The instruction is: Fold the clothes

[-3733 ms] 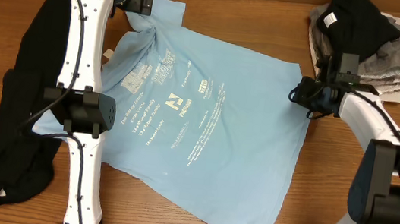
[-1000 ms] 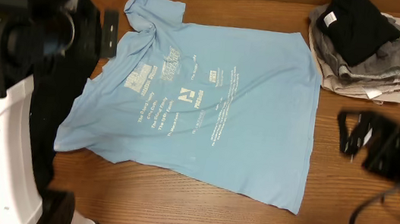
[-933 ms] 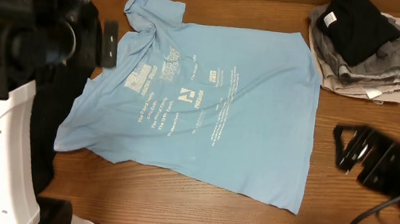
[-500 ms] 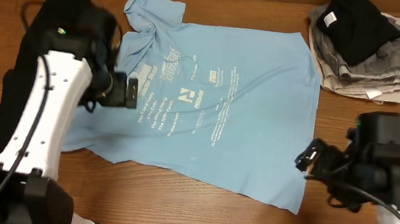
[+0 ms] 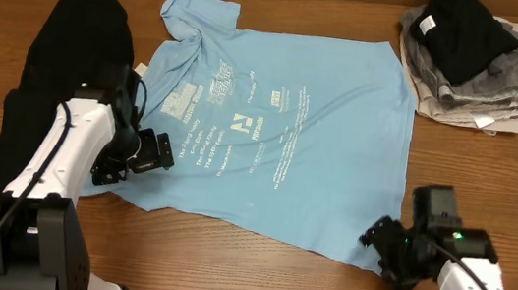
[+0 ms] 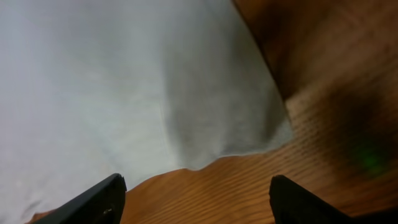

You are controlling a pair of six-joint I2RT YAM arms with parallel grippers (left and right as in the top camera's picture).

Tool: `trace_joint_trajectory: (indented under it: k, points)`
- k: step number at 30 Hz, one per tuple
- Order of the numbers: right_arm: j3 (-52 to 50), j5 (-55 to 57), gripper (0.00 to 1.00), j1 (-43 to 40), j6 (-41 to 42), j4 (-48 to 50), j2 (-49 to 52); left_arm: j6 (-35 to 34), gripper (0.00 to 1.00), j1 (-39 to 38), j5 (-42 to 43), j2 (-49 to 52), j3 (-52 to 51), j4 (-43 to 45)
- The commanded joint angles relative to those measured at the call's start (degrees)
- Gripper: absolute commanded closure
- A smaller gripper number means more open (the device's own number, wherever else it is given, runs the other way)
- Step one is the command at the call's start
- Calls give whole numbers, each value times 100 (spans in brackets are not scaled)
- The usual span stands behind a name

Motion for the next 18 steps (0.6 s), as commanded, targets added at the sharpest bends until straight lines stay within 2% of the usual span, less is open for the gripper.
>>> trace_joint_trajectory:
  k: [1,10,18]
  points:
    - [-280,-61,23,22,560,131,-74,-345,0,92,79,-50,-57,107]
    - [-525,466,25,22,909,339,-68,-385,0,90,-90,-50,-68,332]
    - [-640,470,31,22,1051,702,361,-385,0,90,-240,-50,-96,448]
